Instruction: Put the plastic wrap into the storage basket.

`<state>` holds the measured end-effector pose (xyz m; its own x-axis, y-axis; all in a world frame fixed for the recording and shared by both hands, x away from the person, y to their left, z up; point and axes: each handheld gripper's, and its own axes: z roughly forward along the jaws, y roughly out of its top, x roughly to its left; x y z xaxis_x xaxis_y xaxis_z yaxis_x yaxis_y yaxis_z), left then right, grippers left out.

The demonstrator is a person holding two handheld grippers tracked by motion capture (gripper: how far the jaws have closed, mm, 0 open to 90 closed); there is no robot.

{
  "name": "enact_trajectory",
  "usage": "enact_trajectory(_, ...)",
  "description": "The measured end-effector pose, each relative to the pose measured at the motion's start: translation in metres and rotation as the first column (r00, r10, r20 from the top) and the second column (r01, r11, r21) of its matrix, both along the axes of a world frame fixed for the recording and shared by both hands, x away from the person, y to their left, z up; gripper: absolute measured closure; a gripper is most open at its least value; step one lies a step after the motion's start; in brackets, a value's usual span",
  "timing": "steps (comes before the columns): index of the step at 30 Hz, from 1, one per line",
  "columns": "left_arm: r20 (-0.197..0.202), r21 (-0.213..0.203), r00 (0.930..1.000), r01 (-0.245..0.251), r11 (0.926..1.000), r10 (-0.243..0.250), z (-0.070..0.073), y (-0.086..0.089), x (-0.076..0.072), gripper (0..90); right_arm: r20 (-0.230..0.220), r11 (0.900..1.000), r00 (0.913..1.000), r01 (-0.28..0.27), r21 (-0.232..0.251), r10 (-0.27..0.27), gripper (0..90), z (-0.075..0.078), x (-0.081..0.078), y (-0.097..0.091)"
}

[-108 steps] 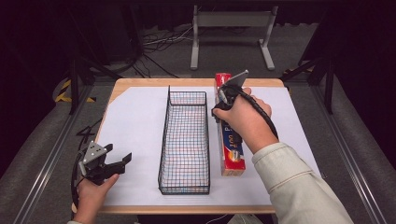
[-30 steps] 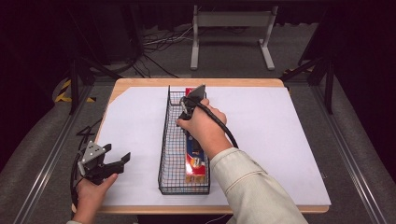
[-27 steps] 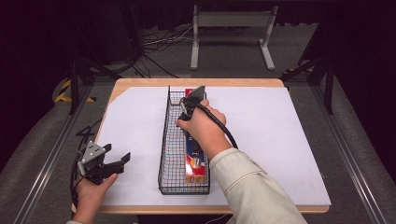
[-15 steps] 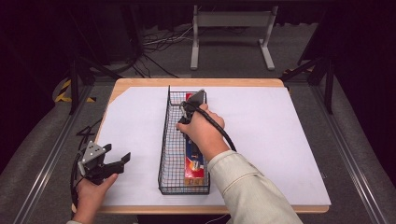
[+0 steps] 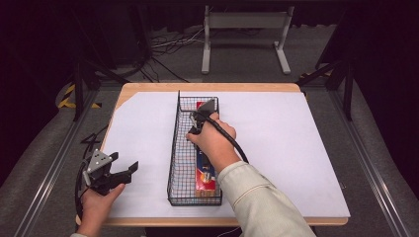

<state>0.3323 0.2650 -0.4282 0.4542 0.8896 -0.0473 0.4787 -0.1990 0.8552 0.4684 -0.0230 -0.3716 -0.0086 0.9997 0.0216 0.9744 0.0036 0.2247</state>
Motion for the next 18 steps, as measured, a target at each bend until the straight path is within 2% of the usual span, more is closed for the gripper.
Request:
enact_trajectory(11,-0.002,0.001,1.0,0.001,1.0,-0.001,0.0,0.0,0.0,19.0,-0.004,0.9999,1.0,0.003,-0.016,-0.003,39.1,-0.011,0.0,0.0)
enact_trajectory(18,-0.001,0.002,1.0,0.0,1.0,0.0,0.0,0.0,0.0,19.0,-0.001,0.9998,1.0,0.005,-0.02,-0.005,39.0,-0.013,0.0,0.003)
